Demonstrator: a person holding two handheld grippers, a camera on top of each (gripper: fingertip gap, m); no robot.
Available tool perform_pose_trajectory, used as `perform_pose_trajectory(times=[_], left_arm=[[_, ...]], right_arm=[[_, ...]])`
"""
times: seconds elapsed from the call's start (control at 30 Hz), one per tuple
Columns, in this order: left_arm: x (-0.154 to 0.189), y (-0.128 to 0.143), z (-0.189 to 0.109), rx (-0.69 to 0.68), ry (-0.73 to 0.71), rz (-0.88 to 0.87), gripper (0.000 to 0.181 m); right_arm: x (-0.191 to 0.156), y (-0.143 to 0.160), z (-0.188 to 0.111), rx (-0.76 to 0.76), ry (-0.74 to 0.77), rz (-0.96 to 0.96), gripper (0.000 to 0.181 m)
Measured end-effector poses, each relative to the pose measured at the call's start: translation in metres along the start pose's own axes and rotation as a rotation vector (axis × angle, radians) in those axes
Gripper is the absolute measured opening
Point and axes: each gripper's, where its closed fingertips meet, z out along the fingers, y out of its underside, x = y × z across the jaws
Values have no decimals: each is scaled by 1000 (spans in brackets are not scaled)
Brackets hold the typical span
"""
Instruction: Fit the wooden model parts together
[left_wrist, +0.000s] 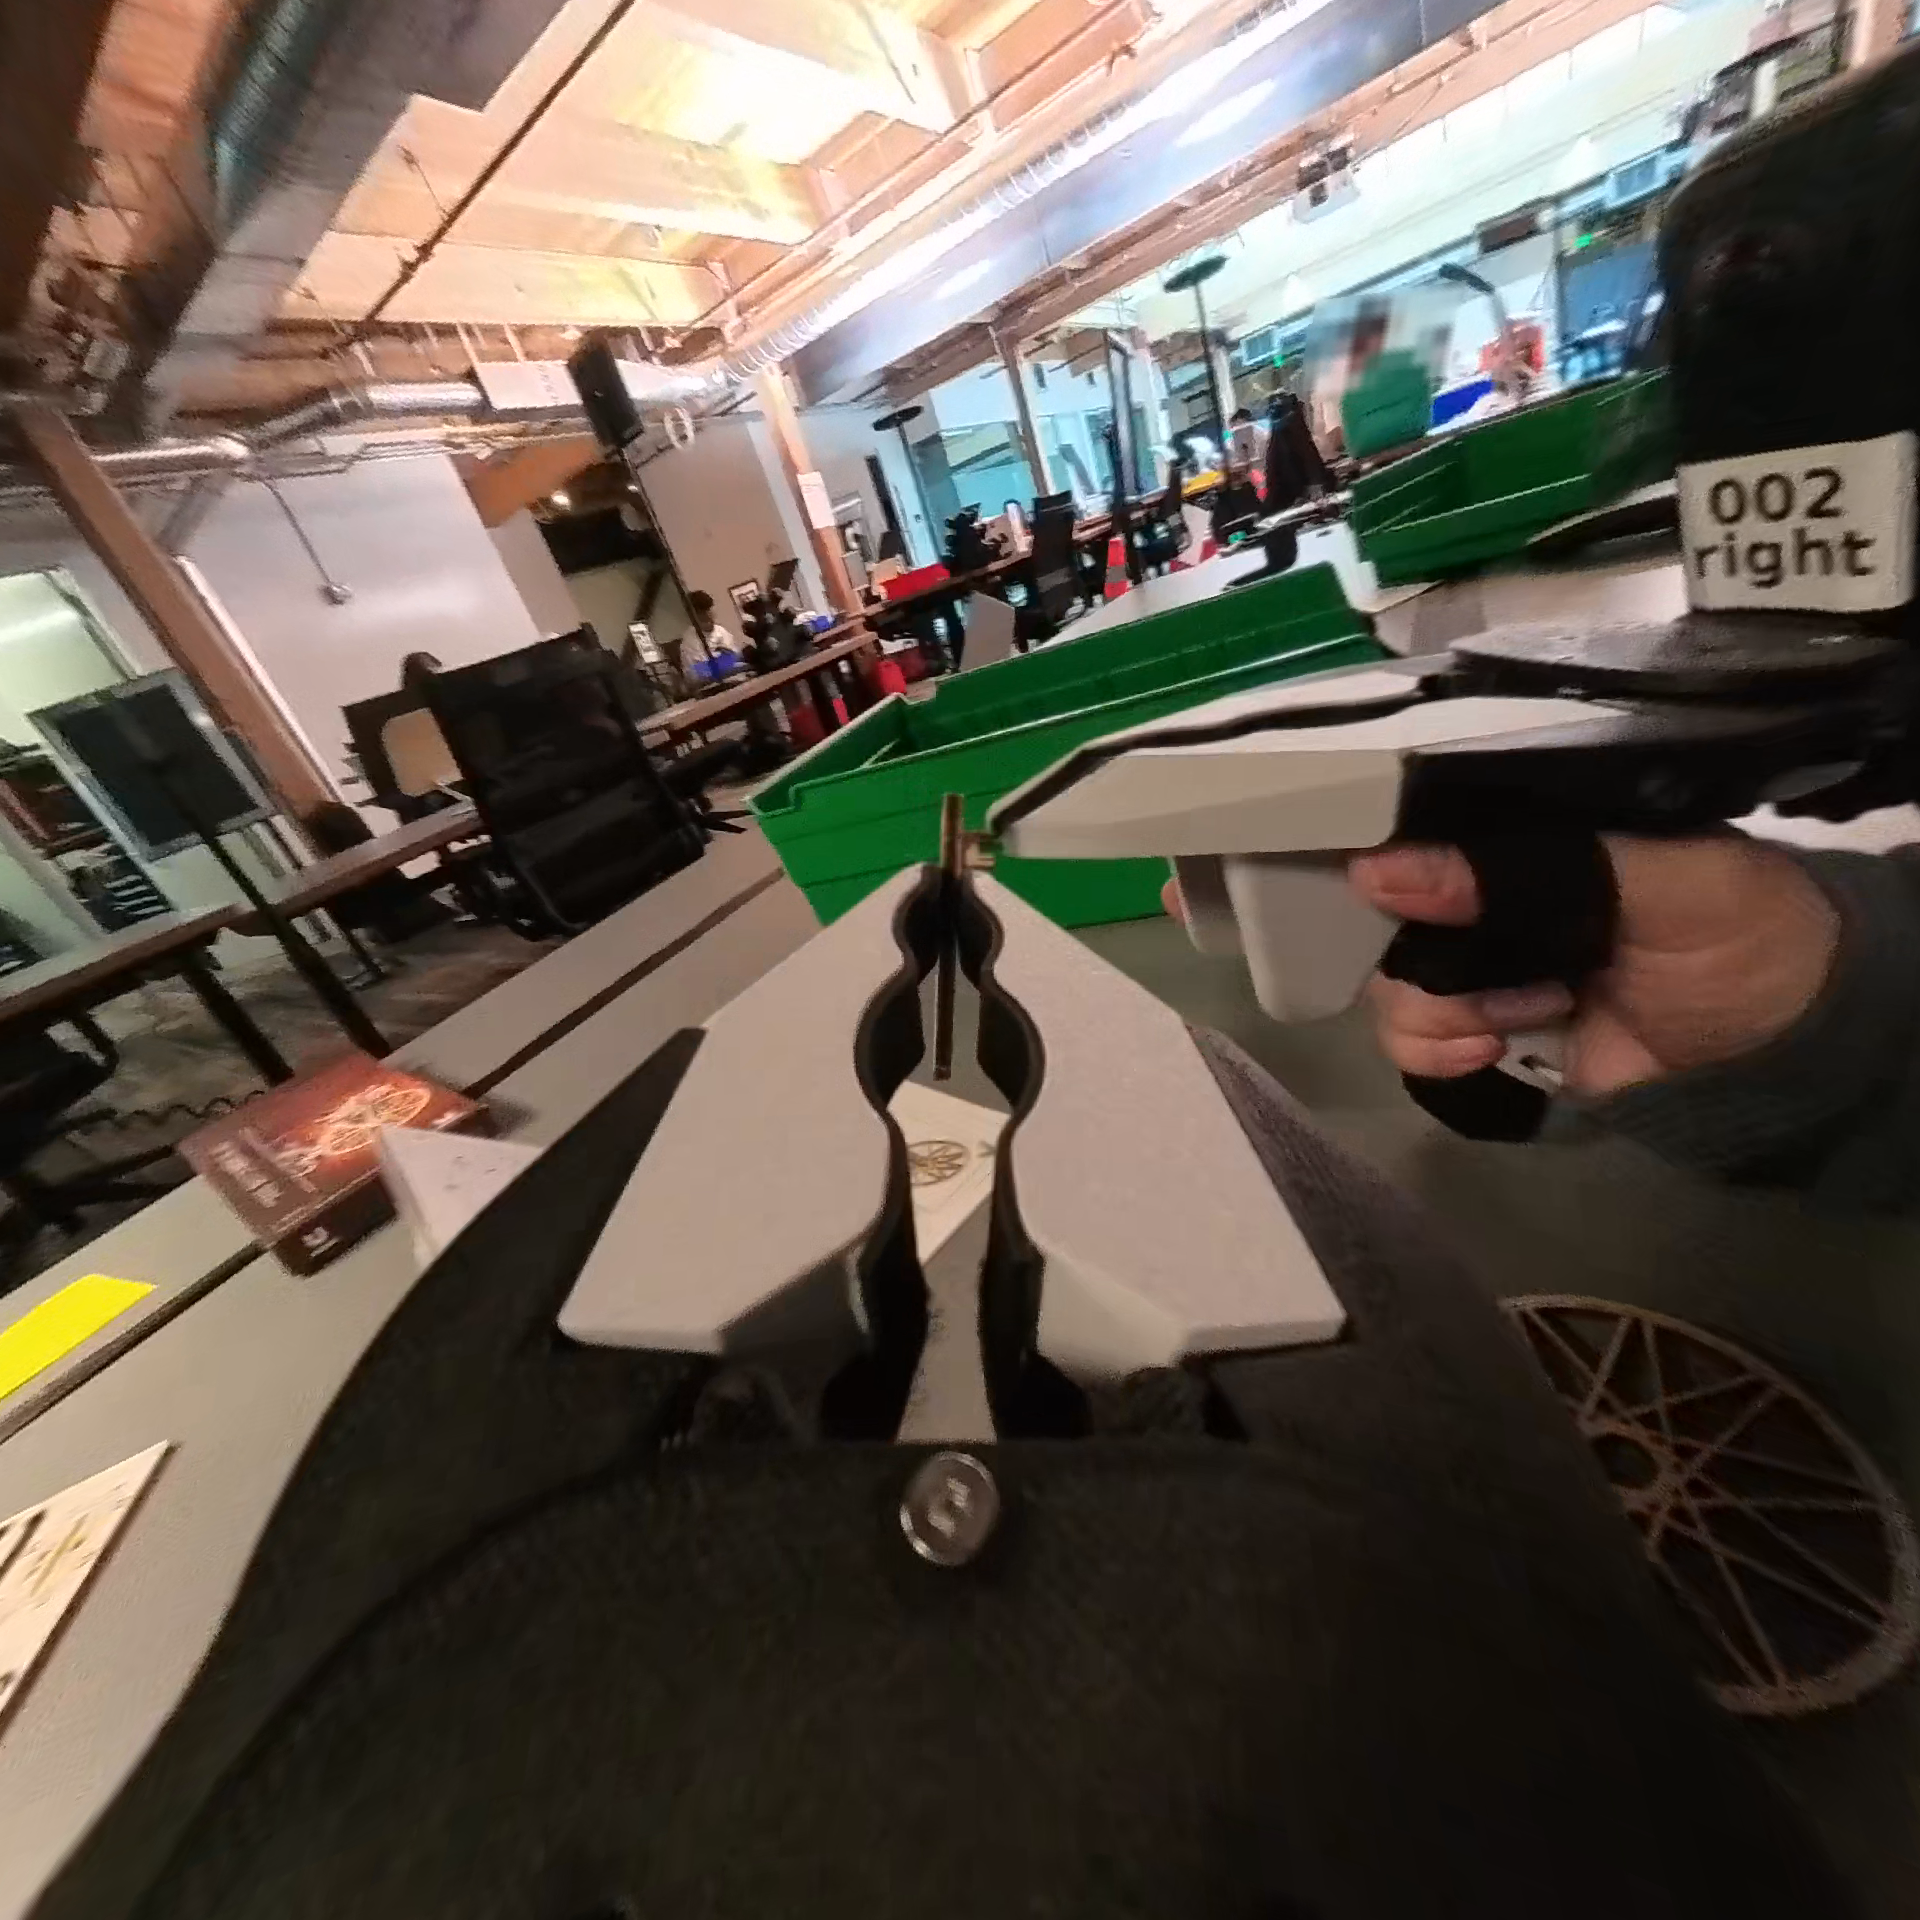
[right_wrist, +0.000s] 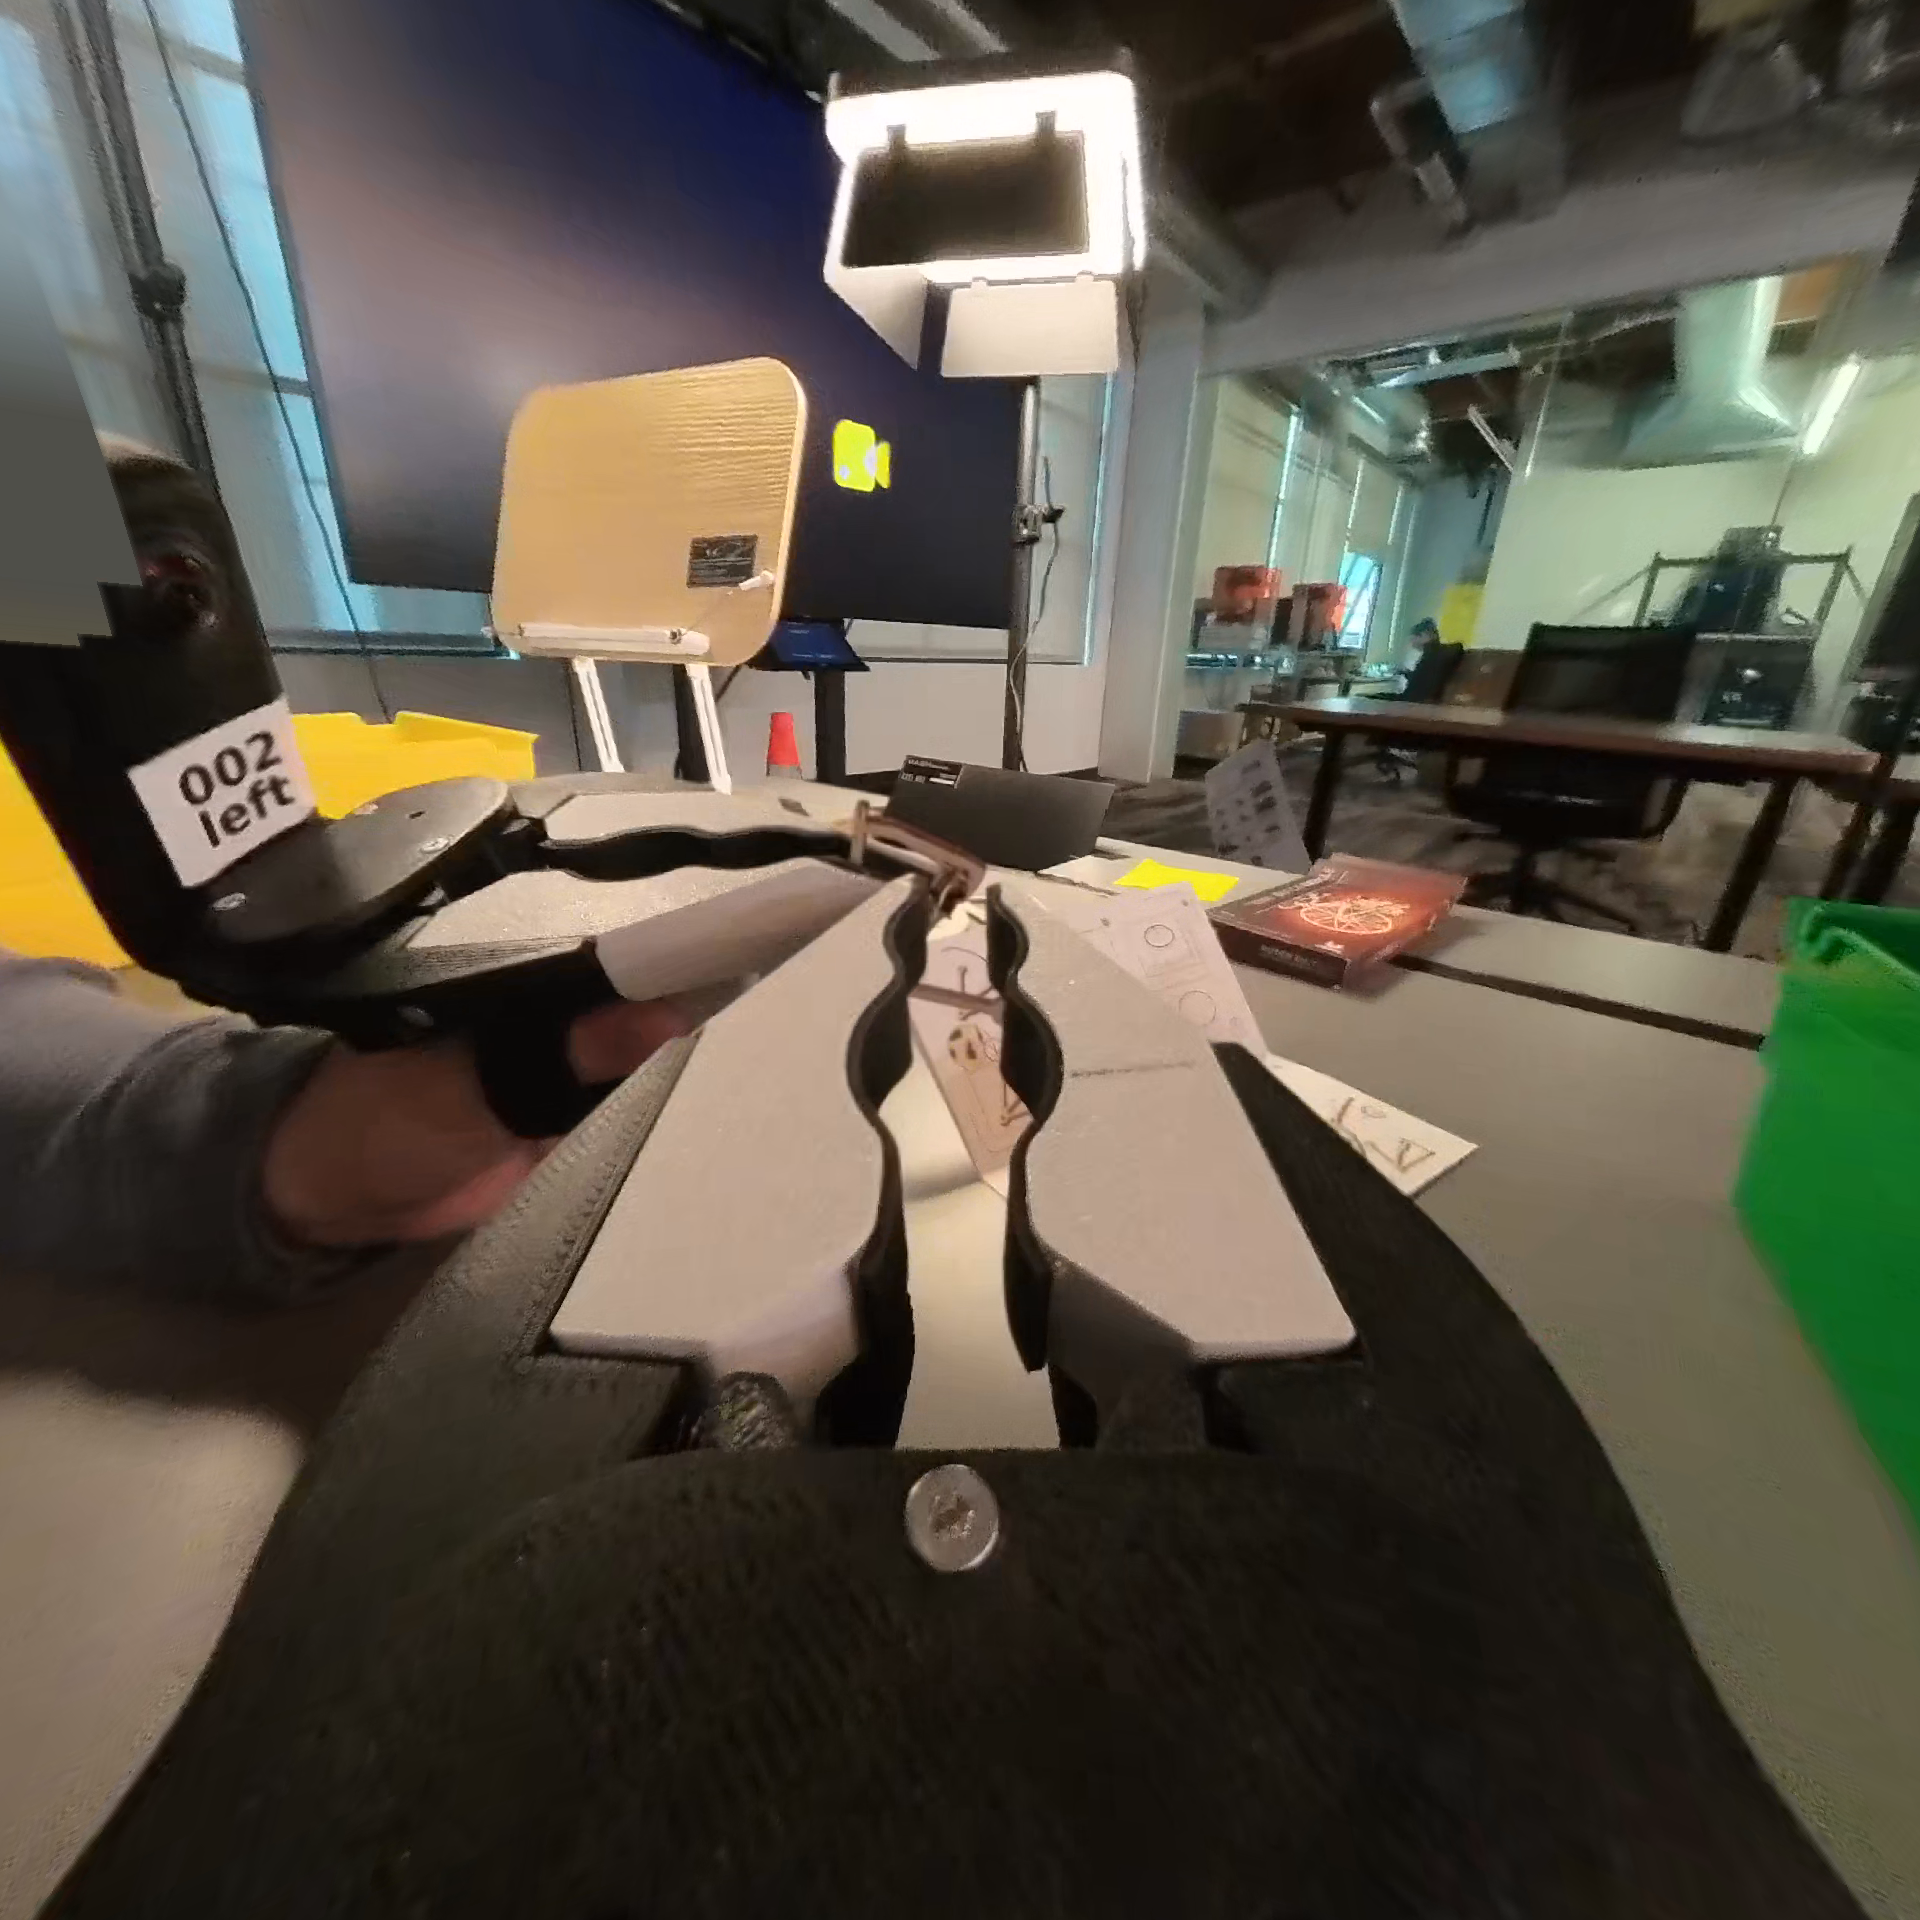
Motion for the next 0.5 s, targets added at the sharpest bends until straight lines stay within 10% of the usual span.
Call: perform_pose_trajectory(times=[0.5], left_arm=[[-3,1,3,10,2,-31,1]], right_arm=[[2,5,4,-19,-25,144,0]])
